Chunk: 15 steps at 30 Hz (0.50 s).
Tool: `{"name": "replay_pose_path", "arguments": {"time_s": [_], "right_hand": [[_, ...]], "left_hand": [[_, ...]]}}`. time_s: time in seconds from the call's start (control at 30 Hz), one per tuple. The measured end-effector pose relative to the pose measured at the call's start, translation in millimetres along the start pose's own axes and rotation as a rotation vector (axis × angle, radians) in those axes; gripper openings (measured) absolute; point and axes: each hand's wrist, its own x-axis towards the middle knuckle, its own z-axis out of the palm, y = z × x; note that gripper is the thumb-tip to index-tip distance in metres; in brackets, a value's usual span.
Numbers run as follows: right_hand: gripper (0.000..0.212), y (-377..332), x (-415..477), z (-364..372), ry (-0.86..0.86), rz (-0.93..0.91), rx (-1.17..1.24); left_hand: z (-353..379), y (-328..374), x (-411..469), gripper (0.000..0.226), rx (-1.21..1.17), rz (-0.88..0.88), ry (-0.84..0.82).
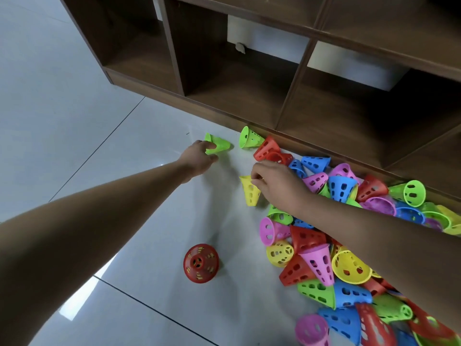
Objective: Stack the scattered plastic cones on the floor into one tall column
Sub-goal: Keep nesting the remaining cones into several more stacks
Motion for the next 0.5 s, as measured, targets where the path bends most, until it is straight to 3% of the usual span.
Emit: {"name": "replay_pose_path", "arguments": {"time_s": [0.13, 0.27, 0.37, 0.5], "right_hand": [[0.008, -24.1, -11.6, -15.7, 0.034, 0.287, 0.367], [0.015, -48.1, -24.3, -26.8, -0.138, 0.561, 0.950], [0.014, -66.9, -36.7, -28.0, -0.325, 0.557, 1.166], [0.014, -87.4, -48.5, -16.2, -0.536, 0.461, 1.181]], "left_hand": [[-6.8, -3.2, -28.8, 0.023, -0.148, 0.023, 0.025], [-13.9, -12.8, -70.5, 0.005, -0.360, -0.020, 0.023], [-25.4, -20.9, -98.3, 0.005, -0.521, -0.069, -0.031], [-44.5, -25.5, -131.5, 0.018, -0.804, -0.142, -0.121]]}}
